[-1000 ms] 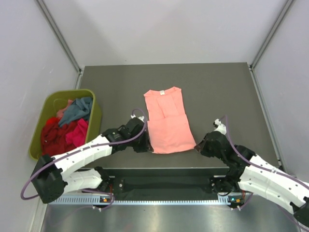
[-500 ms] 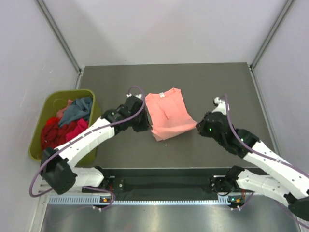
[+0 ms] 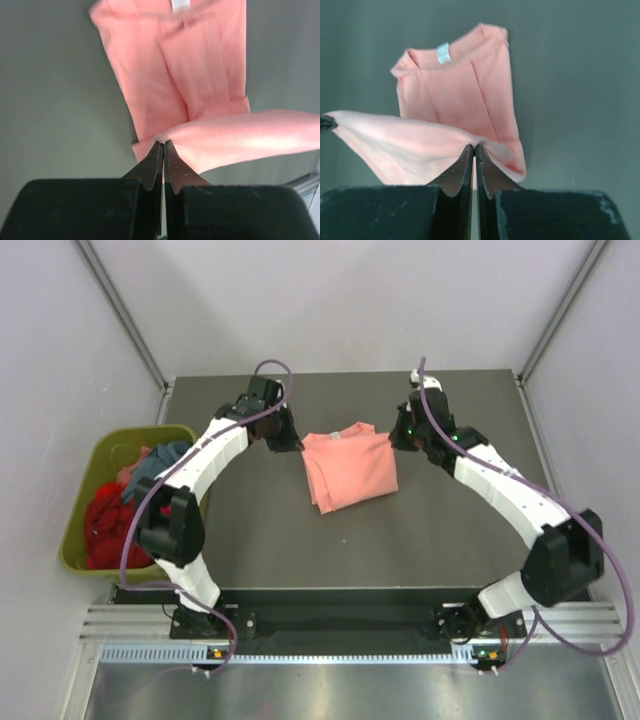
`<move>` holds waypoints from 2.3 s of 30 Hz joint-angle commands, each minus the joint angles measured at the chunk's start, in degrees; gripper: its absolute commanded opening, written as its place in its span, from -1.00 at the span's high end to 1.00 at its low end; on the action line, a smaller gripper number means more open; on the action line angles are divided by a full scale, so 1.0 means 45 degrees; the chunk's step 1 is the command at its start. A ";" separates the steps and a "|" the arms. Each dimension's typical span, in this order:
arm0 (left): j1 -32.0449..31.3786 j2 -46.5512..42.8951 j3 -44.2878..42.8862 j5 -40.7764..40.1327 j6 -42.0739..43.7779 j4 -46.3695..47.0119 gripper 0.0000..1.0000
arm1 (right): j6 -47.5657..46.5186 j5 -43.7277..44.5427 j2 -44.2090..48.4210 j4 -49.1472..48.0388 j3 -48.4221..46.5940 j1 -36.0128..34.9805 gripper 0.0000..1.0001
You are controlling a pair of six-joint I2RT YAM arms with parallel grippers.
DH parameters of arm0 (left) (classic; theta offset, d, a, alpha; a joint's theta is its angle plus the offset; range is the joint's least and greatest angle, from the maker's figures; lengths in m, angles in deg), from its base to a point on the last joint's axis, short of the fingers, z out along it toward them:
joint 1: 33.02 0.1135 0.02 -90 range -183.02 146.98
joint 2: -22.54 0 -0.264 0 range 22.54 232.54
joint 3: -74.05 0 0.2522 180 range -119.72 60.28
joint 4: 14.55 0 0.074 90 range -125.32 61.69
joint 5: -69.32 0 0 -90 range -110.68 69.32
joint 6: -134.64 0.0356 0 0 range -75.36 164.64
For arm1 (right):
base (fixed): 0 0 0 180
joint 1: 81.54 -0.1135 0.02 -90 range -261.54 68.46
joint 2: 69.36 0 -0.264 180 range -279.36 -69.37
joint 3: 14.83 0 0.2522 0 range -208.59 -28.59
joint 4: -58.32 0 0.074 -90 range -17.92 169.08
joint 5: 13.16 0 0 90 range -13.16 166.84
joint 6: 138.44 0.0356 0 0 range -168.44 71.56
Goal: Fold and stack the t-shirts
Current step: Fold the tshirt
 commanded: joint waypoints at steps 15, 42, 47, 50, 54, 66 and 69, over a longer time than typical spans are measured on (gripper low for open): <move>0.2111 0.6926 -0.6453 0.2290 0.1660 0.1208 1.00 | -0.2168 -0.3318 -0.8122 -0.1865 -0.7078 0.1497 0.98; 0.1038 0.1736 0.0903 0.3423 0.2013 0.1521 0.39 | -0.3848 -0.8084 -0.5743 0.0402 -0.3605 0.2866 0.16; 0.0627 0.2084 0.1063 0.4379 0.1643 0.2476 0.40 | -0.4219 -0.8901 -0.6755 0.0673 -0.4987 0.2866 0.43; 0.0627 0.2786 0.0245 0.4109 0.1700 0.2771 0.41 | -0.4180 -0.9684 -0.7829 0.0694 -0.6219 0.2846 0.45; 0.0685 0.4656 -0.1688 0.3347 0.2031 0.2344 0.42 | -0.4316 -1.0211 -1.0109 0.1083 -0.8150 0.2885 0.43; 0.1231 0.8295 -0.6379 0.0768 0.2657 0.0683 0.44 | -0.2229 -1.0564 -1.4628 -0.0301 -1.2684 0.3861 0.42; 0.1446 0.8005 -0.7023 0.0884 0.2677 0.0331 0.44 | -0.2226 -1.0447 -1.4222 -0.0187 -1.2686 0.3901 0.40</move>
